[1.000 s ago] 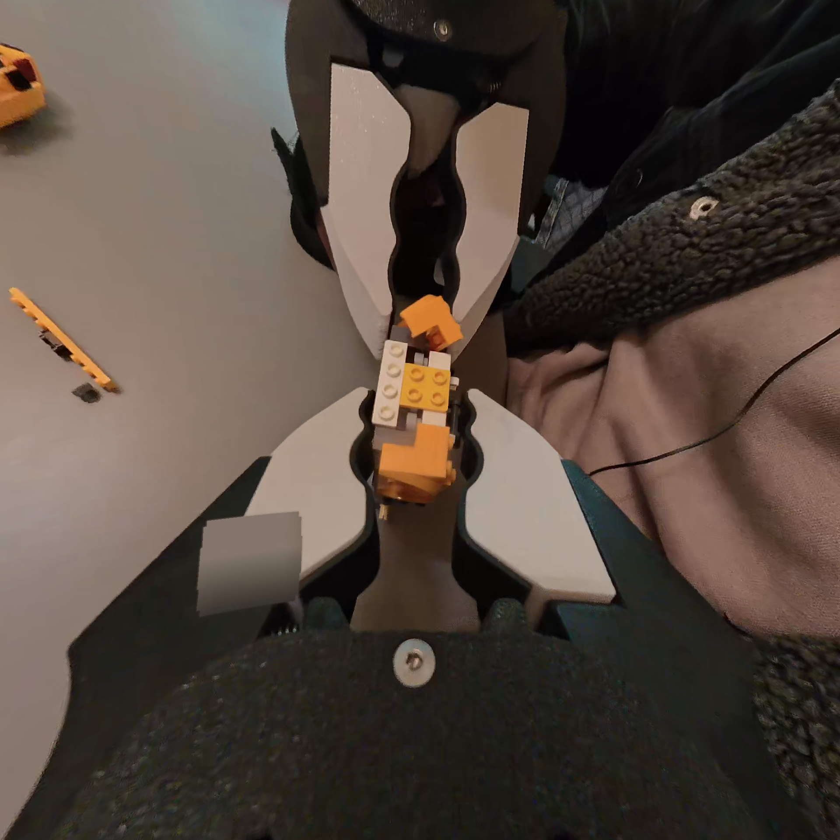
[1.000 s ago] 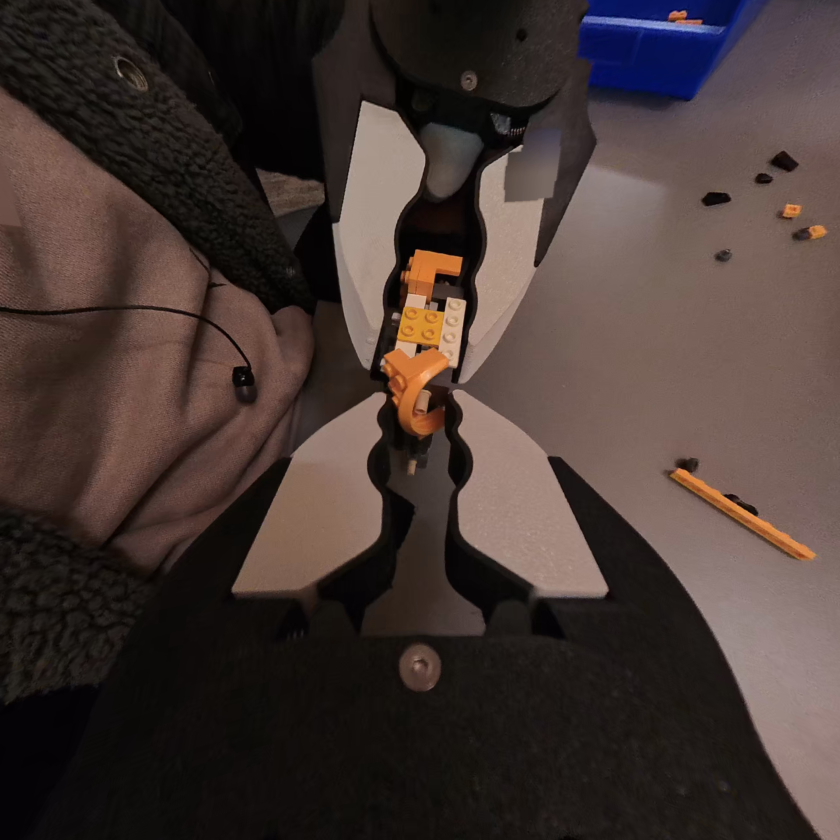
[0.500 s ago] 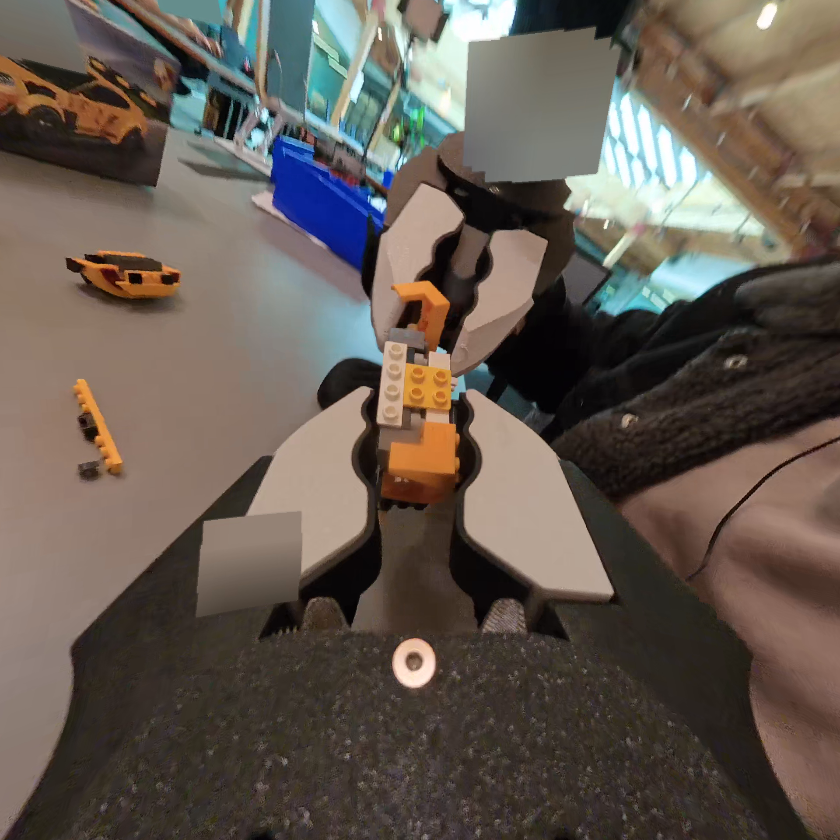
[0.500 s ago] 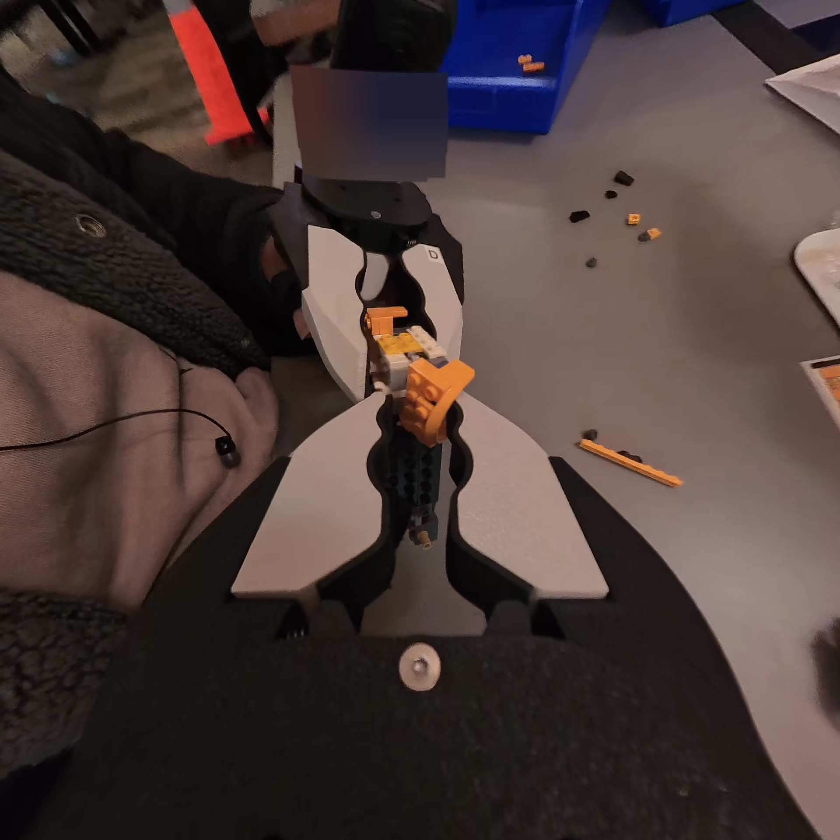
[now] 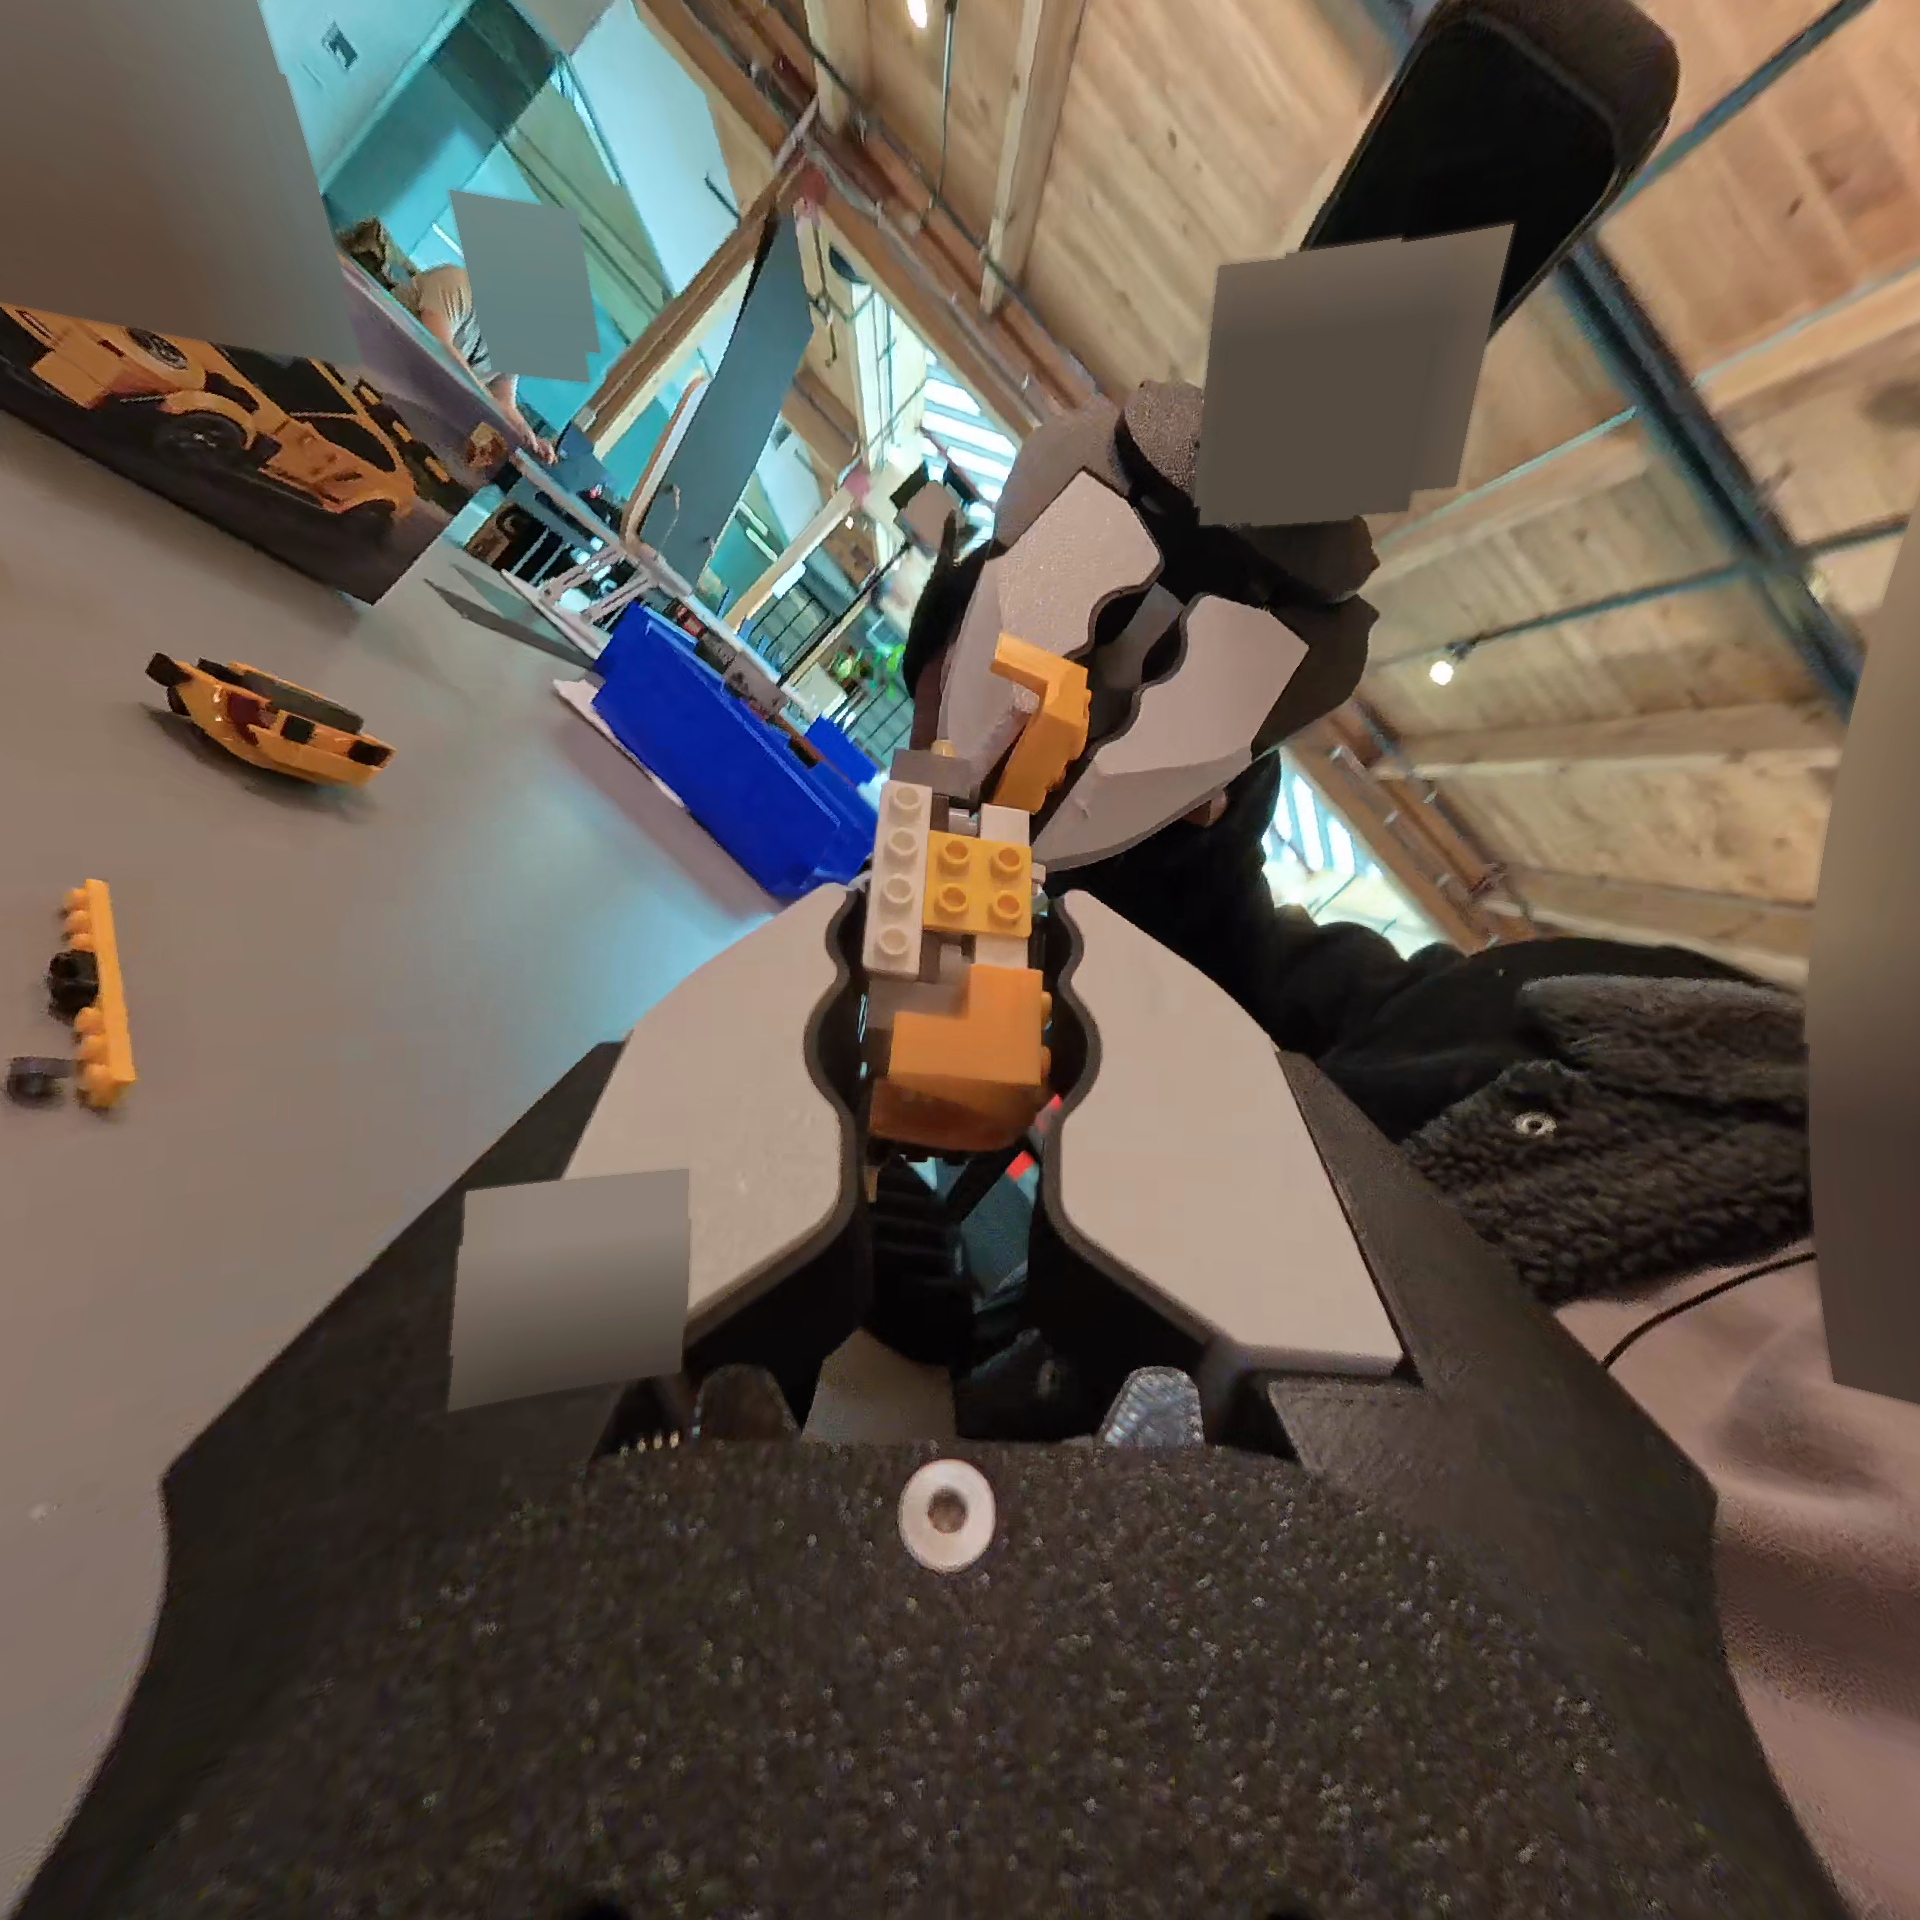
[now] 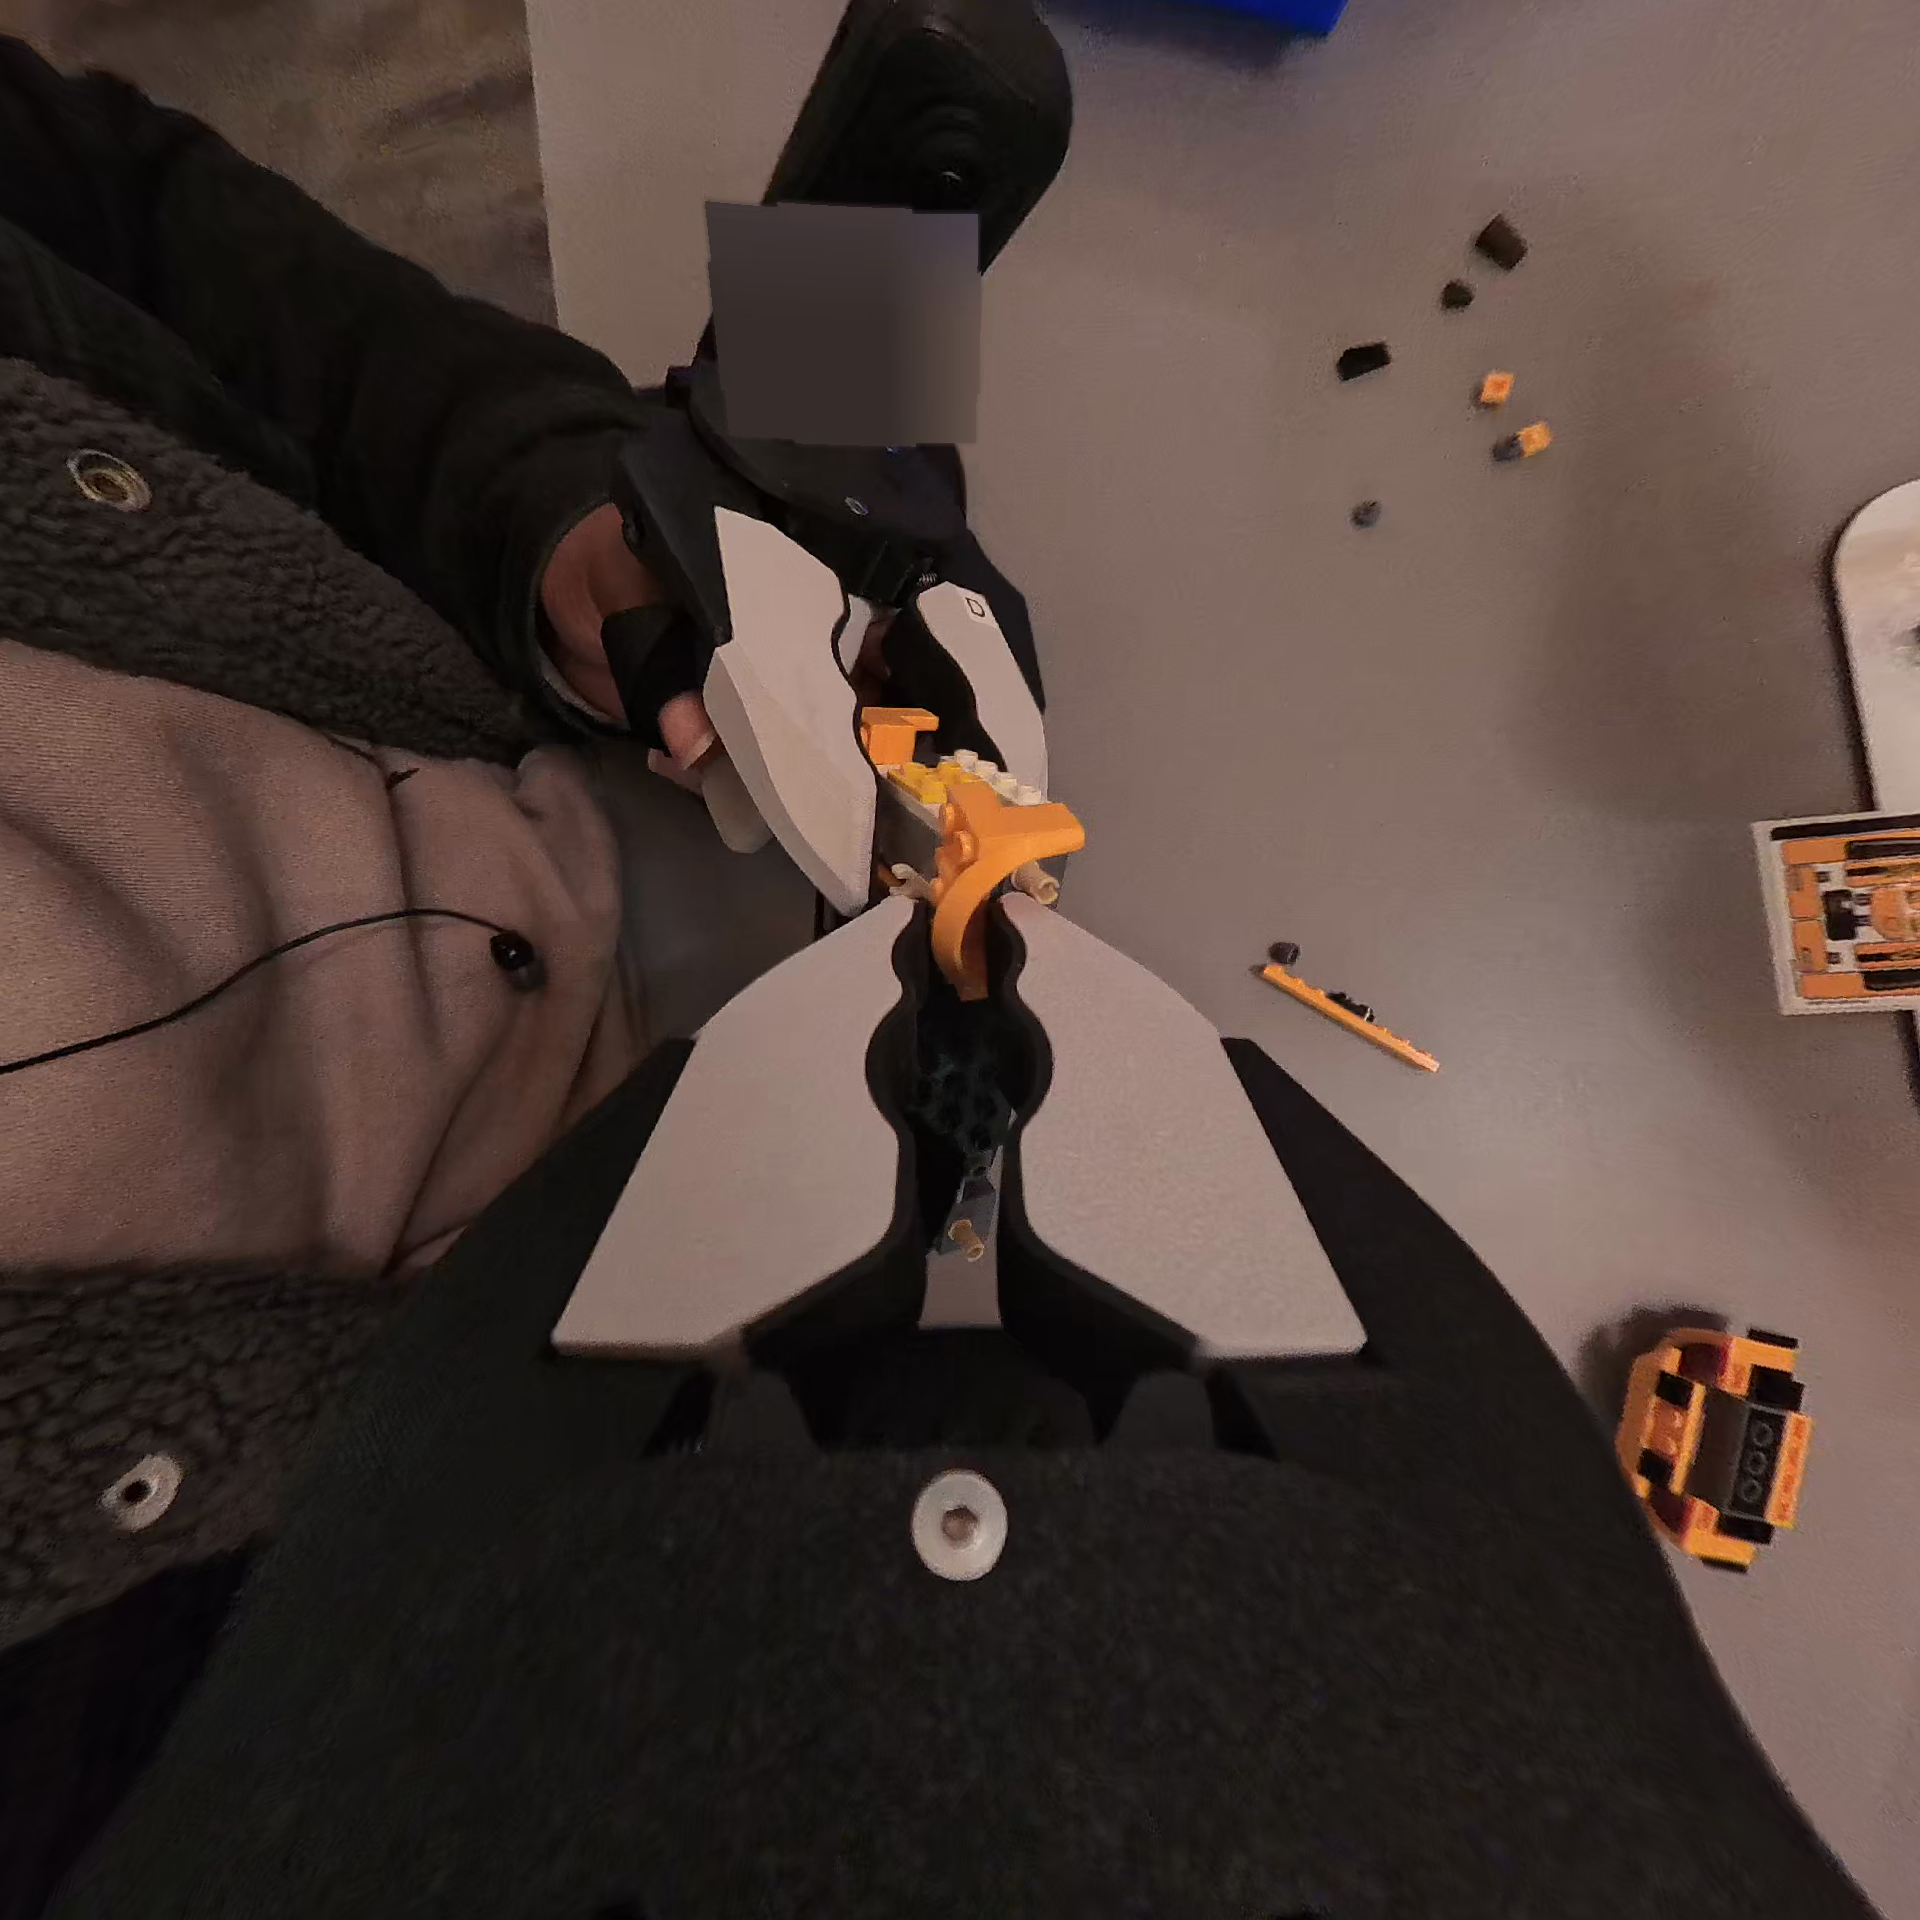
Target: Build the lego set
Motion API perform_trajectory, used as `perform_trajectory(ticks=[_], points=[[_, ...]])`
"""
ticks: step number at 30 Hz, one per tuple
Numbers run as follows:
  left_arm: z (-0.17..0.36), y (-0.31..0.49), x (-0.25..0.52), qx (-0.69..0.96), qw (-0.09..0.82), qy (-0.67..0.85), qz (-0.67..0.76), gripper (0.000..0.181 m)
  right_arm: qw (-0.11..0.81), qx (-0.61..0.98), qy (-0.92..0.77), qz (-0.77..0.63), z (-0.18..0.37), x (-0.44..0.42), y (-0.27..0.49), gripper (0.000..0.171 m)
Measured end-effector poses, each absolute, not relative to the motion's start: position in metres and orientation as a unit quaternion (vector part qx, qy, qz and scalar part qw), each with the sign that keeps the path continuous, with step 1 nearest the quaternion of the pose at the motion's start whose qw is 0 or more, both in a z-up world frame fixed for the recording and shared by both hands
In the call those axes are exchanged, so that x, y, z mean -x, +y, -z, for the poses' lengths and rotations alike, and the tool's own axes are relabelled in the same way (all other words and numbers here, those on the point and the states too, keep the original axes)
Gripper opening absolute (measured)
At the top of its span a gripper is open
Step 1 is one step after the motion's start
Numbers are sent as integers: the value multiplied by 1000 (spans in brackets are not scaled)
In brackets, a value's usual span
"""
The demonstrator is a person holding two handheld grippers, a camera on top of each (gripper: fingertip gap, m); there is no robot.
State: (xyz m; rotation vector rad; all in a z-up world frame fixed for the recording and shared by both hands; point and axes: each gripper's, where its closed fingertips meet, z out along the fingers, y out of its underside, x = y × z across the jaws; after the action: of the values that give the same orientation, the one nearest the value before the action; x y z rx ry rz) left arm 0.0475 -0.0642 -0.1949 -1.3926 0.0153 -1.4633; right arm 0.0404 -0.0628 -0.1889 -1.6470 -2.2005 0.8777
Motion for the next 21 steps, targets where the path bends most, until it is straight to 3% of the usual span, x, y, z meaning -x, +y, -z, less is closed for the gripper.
perform_trajectory(ticks=[4, 9, 17, 21], points=[[192, -65, -43, 553, 537, -31, 636, 32, 51, 572, -771, -275, 187, -37, -65, 13], [186, -68, -36, 530, 548, -42, 646, 32, 28, 568, -784, -249, 182, -29, -67, 13], [182, -72, -31, 521, 561, -38, 643, 32, 46, 563, -785, -255, 169, -24, -68, 14], [181, -71, -29, 521, 569, -40, 635, 32, 111, 540, -801, -235, 163, -20, -57, 20]])
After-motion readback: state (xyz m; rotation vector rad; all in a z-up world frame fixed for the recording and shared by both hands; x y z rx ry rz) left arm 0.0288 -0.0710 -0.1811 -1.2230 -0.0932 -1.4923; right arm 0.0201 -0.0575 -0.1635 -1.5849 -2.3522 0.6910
